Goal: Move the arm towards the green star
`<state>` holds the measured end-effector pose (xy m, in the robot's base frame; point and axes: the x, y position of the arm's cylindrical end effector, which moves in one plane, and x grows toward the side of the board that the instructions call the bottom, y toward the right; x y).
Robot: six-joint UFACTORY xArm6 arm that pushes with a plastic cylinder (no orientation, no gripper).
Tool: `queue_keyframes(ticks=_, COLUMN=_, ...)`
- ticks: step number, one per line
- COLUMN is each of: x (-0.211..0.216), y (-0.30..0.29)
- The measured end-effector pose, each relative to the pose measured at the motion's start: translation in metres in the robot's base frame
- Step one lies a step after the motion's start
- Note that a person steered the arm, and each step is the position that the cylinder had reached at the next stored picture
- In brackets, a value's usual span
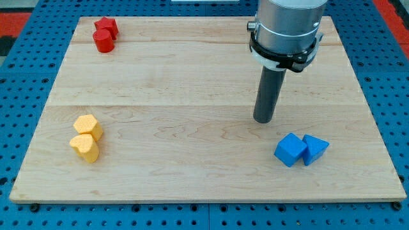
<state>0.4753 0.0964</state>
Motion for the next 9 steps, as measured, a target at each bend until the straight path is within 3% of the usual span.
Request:
queue_keyframes(ticks=2, x=0.0, y=0.0)
queue_keyframes(ticks=4, x=-0.056, y=0.014)
queue_keyframes(ticks=9, x=-0.125, y=0.002)
